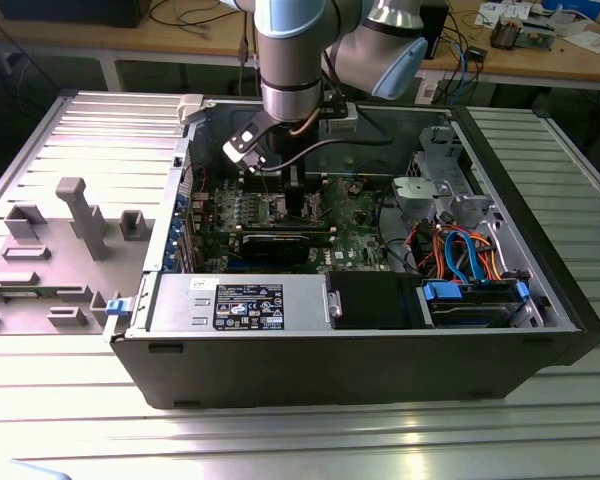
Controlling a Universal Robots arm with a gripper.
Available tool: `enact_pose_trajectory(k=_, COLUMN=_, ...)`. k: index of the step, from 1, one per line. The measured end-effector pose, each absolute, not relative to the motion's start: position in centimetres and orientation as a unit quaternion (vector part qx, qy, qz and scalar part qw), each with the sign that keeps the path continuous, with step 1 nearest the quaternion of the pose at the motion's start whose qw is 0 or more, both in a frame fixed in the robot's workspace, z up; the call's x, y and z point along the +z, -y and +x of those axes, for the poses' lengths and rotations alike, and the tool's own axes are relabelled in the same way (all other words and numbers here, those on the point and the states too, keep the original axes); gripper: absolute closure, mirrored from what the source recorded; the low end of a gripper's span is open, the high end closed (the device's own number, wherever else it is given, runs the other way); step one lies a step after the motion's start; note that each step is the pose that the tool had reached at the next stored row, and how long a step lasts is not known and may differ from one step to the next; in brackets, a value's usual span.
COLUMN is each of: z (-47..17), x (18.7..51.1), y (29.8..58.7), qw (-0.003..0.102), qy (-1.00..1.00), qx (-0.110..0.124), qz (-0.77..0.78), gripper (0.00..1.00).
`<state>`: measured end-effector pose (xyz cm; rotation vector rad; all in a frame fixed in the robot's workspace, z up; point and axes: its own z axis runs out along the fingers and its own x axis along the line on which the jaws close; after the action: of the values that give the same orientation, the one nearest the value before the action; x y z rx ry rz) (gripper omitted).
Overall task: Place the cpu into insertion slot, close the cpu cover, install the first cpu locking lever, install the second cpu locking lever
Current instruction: 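Place the cpu into insertion slot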
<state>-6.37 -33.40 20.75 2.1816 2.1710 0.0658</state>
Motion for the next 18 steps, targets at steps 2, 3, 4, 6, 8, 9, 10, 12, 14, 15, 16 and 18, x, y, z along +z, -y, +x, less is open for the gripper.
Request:
enact_pose_trajectory(k=2, z=-6.36, x=21.06, y=33.40, qw=0.031, qy=-0.705, qx=0.021, qz=0.708, gripper=0.38)
enact_pose_trajectory(k=3, z=-6.35, x=21.18, y=33.40, qw=0.031, qy=-0.705, qx=0.020, qz=0.708, gripper=0.38)
enact_pose_trajectory(k=4, z=-6.35, x=21.25, y=33.40, qw=0.031, qy=-0.705, qx=0.020, qz=0.708, gripper=0.40)
enact_pose_trajectory(k=6, z=-6.31, x=21.42, y=33.40, qw=0.030, qy=-0.705, qx=0.019, qz=0.708, gripper=0.59)
enact_pose_trajectory(k=8, z=-6.31, x=21.44, y=33.40, qw=0.031, qy=-0.705, qx=0.019, qz=0.708, gripper=0.59)
enact_pose_trajectory(k=9, z=-6.31, x=21.44, y=33.40, qw=0.031, qy=-0.705, qx=0.019, qz=0.708, gripper=0.65)
enact_pose_trajectory(k=10, z=-6.30, x=21.45, y=33.40, qw=0.031, qy=-0.705, qx=0.019, qz=0.708, gripper=0.71)
enact_pose_trajectory(k=12, z=-6.30, x=21.44, y=33.40, qw=0.031, qy=-0.705, qx=0.019, qz=0.708, gripper=0.83)
enact_pose_trajectory(k=14, z=-6.29, x=21.44, y=33.40, qw=0.031, qy=-0.705, qx=0.019, qz=0.708, gripper=0.89)
enact_pose_trajectory(k=15, z=-6.29, x=21.44, y=33.40, qw=0.031, qy=-0.705, qx=0.019, qz=0.708, gripper=0.89)
enact_pose_trajectory(k=16, z=-6.29, x=21.45, y=33.40, qw=0.031, qy=-0.705, qx=0.019, qz=0.708, gripper=0.89)
enact_pose_trajectory(k=18, z=-6.29, x=21.44, y=33.40, qw=0.031, qy=-0.705, qx=0.019, qz=0.708, gripper=0.89)
